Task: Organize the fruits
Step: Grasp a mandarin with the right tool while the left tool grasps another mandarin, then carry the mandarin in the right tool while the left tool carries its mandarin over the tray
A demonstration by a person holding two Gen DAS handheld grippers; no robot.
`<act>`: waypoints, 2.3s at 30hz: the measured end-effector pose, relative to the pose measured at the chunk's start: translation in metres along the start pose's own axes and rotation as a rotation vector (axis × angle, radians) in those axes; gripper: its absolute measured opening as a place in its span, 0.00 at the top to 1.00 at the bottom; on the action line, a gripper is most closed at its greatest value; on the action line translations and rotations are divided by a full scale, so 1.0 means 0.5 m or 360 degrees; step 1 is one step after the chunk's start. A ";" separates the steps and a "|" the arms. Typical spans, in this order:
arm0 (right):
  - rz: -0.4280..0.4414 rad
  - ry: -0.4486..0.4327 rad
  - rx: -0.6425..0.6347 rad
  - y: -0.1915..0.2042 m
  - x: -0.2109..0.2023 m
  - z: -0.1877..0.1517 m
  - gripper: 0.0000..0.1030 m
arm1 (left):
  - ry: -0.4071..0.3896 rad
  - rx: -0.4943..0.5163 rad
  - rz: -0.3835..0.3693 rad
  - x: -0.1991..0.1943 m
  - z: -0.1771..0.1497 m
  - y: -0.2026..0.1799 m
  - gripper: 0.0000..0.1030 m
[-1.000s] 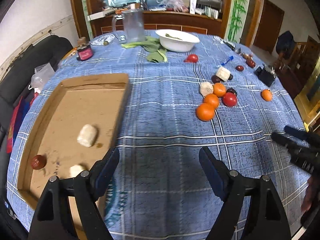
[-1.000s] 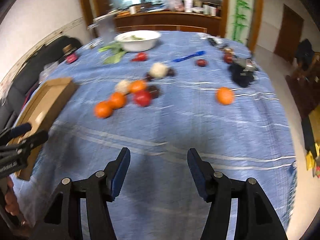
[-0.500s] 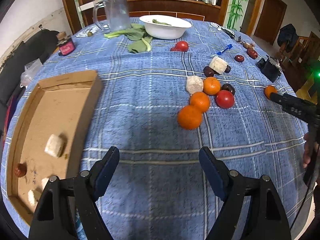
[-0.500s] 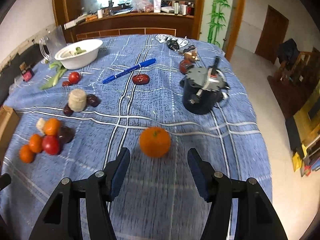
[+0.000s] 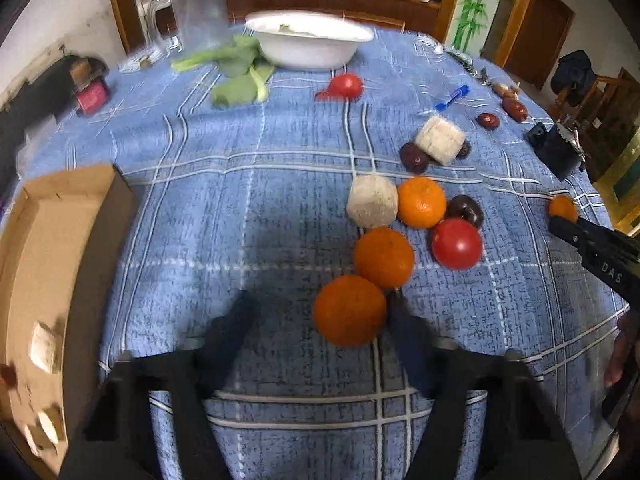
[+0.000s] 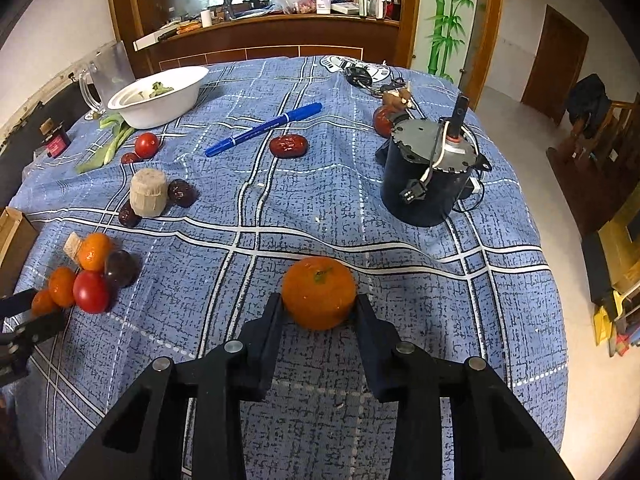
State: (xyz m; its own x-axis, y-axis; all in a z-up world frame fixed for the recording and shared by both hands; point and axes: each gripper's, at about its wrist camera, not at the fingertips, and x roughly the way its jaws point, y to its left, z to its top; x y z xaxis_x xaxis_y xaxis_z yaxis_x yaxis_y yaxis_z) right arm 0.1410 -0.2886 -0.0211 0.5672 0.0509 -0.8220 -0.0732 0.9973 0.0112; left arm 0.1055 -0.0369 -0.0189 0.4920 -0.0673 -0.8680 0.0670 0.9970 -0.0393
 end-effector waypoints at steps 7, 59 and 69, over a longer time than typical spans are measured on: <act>0.0024 -0.0020 0.0069 -0.011 -0.033 -0.014 0.64 | 0.0008 0.0021 -0.0090 -0.026 -0.019 0.012 0.70; 0.0330 -0.0110 -0.0339 0.481 -0.216 -0.074 0.64 | -0.0229 -0.0231 -0.0082 -0.266 -0.143 0.362 0.70; 0.0460 -0.0101 -0.0463 0.620 -0.180 -0.021 0.63 | -0.0225 -0.0402 0.0035 -0.255 -0.150 0.497 0.70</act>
State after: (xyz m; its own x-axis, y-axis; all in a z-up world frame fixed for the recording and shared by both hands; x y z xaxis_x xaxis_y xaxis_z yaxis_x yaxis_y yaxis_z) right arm 0.0589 0.0155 0.0502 0.5377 0.3391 -0.7719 -0.4607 0.8850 0.0678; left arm -0.0057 0.2221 0.0452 0.6080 -0.0326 -0.7933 -0.1545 0.9752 -0.1585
